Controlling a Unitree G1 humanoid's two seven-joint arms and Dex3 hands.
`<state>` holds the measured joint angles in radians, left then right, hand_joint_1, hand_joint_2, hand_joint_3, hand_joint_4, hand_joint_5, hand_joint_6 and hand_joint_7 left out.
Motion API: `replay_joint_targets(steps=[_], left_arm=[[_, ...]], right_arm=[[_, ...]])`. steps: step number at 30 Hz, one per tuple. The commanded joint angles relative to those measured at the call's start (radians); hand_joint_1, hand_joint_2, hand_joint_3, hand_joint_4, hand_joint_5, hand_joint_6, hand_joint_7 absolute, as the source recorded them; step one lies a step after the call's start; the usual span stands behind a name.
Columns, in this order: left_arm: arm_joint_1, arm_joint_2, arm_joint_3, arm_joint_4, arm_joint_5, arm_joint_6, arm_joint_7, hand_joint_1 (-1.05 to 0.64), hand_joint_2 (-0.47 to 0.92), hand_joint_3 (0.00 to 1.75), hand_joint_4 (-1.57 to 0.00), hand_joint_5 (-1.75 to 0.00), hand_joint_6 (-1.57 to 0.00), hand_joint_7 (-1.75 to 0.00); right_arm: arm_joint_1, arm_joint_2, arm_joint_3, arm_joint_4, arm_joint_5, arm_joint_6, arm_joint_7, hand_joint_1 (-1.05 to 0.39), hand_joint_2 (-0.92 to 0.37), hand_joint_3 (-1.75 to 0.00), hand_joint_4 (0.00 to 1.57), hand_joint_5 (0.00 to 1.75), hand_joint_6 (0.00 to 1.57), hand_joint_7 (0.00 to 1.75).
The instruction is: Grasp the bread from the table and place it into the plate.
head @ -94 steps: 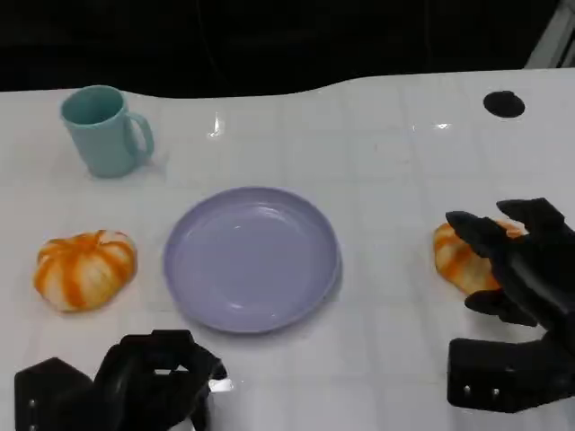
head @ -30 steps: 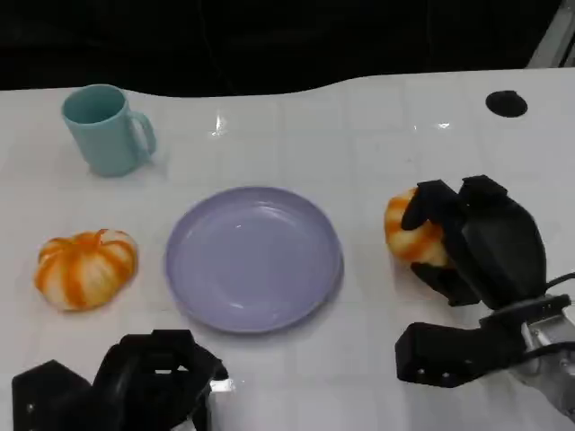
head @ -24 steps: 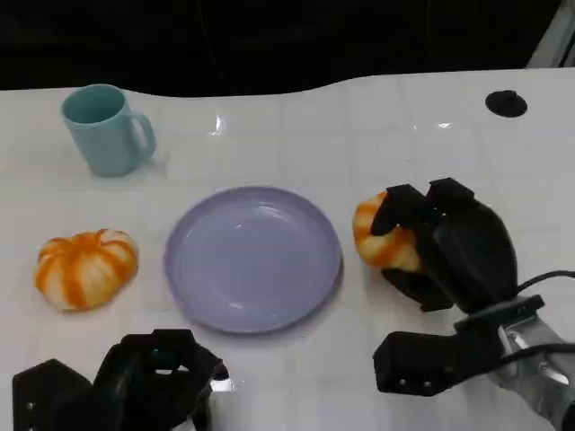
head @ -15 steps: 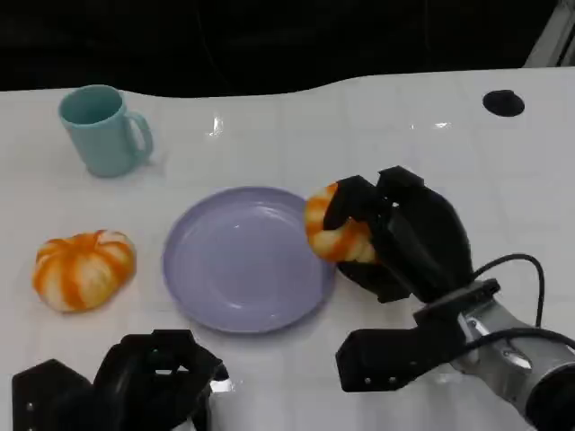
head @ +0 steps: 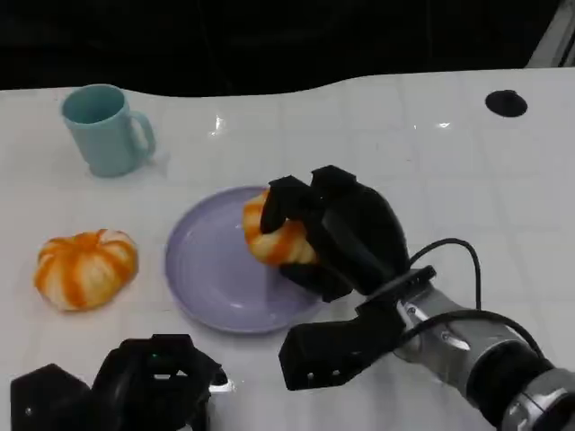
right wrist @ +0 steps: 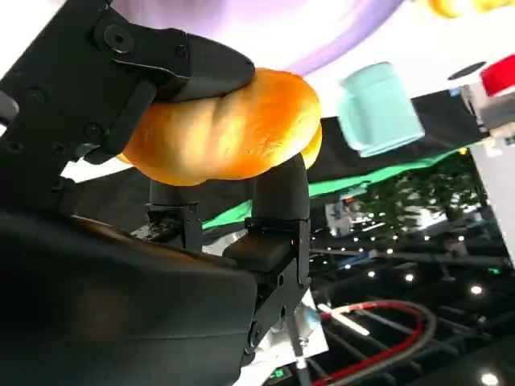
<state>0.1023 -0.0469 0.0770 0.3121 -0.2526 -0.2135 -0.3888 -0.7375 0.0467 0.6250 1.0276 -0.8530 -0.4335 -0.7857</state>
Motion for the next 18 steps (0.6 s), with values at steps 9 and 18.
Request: replay_joint_targets(steps=[9, 18], left_arm=[[0.017, 0.009, -0.009, -0.022, 0.018, -0.013, 0.015, -1.05, 0.67, 0.38, -1.57, -1.22, -1.47, -0.65], [0.018, 0.009, -0.009, -0.022, 0.024, -0.018, 0.017, -1.05, 0.67, 0.39, -1.57, -1.22, -1.46, -0.66]], right_arm=[[-0.07, 0.043, 0.041, 0.119, -0.003, -0.004, -0.013, -0.24, -0.56, -0.79, 0.76, 1.44, 0.79, 0.93], [-0.07, 0.021, 0.063, 0.074, 0.014, 0.035, 0.221, -0.53, -0.92, -0.2, 0.13, 0.41, 0.4, 0.0]])
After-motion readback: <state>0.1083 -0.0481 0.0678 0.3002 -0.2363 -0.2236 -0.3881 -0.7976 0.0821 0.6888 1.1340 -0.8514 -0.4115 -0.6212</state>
